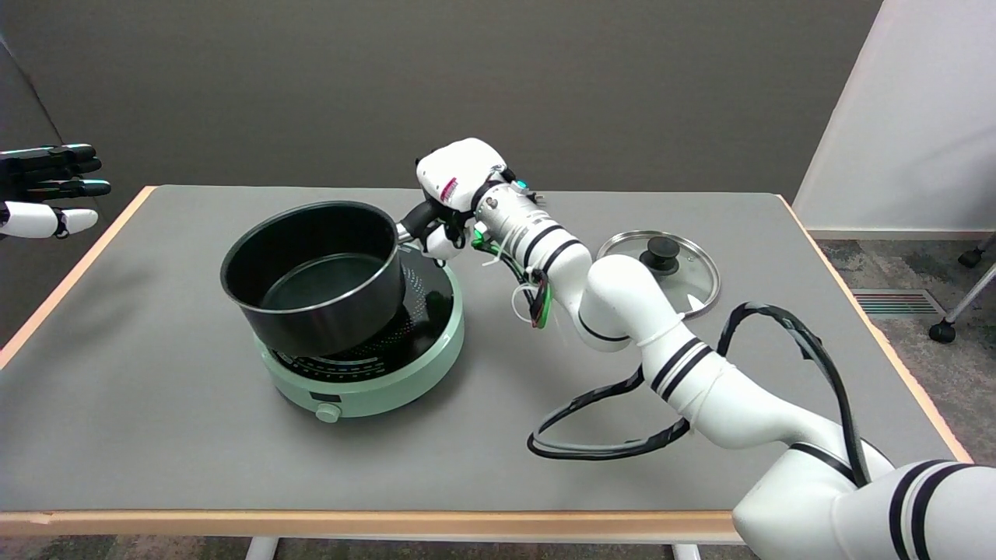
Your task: Place the soup pot onto the induction stove.
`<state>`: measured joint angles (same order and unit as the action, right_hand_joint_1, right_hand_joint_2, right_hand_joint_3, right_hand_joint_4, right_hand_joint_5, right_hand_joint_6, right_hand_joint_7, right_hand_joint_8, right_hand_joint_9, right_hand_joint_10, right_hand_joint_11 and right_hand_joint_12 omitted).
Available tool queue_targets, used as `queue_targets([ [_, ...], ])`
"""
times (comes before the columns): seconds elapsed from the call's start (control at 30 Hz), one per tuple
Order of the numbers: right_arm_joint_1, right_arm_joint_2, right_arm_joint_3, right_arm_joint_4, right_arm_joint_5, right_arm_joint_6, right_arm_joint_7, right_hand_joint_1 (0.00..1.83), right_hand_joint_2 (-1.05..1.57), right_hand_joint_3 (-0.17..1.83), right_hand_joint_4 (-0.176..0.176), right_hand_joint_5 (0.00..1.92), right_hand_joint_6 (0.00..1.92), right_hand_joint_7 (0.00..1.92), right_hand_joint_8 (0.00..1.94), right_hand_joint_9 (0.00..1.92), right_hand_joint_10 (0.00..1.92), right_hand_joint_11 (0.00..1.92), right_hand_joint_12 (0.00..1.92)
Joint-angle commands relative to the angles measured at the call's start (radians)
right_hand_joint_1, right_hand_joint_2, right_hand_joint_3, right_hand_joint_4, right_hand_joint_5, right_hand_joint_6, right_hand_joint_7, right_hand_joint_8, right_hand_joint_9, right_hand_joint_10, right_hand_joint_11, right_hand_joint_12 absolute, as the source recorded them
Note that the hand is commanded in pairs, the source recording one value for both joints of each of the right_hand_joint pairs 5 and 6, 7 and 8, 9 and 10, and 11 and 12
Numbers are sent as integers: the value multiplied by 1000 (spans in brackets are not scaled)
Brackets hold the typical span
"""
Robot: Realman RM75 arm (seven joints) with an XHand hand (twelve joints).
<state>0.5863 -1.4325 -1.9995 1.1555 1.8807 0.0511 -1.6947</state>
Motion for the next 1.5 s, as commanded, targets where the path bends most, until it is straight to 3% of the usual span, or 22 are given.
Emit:
queue_targets([
  [0.03, 4, -2, 34, -33, 4, 4, 0, 893, 594, 978, -29, 1920, 1920, 1920, 1920, 1920, 1920, 1920, 1920],
  [0.8, 1, 4, 44, -72, 7, 0, 0, 878, 570, 989, -22, 1920, 1920, 1920, 1920, 1920, 1920, 1920, 1920],
  [1.5, -67, 3, 124, 34, 0, 3, -7, 864, 662, 958, -20, 1920, 1920, 1920, 1920, 1920, 1920, 1920, 1920],
])
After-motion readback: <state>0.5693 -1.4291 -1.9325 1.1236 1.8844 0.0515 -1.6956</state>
